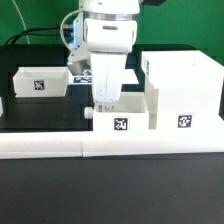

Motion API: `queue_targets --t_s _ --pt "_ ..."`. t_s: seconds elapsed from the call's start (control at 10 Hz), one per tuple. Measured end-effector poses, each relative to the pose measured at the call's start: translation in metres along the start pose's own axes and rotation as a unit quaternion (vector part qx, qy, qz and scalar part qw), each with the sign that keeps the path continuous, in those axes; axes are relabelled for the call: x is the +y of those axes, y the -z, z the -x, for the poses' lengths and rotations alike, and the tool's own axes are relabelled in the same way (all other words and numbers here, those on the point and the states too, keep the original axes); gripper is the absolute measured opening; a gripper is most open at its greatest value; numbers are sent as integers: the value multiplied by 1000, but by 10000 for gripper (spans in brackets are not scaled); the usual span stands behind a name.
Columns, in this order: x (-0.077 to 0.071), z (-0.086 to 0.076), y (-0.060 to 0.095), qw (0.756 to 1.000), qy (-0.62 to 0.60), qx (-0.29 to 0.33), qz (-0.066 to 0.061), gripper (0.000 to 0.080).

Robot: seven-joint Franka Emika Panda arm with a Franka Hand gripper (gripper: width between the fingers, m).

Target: Assemble drawer

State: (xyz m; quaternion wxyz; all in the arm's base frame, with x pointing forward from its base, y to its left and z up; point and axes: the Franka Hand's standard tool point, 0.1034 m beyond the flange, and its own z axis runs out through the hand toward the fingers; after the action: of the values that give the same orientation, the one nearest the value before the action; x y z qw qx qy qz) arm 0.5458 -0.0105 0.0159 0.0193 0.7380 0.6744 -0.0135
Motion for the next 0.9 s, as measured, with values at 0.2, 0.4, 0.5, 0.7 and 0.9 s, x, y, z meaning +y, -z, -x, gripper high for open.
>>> queue_targets --t_s 0.2,0.4,0.5,0.7,0.9 --pt "0 -1 0 1000 0 0 0 42" --pt "-2 -11 -1 1000 7 2 -3 42" --pt "-2 -13 -1 1000 8 3 -3 42" --pt "-2 -13 -3 1000 8 3 -4 42" --pt "-2 -12 -3 1000 7 3 -5 42"
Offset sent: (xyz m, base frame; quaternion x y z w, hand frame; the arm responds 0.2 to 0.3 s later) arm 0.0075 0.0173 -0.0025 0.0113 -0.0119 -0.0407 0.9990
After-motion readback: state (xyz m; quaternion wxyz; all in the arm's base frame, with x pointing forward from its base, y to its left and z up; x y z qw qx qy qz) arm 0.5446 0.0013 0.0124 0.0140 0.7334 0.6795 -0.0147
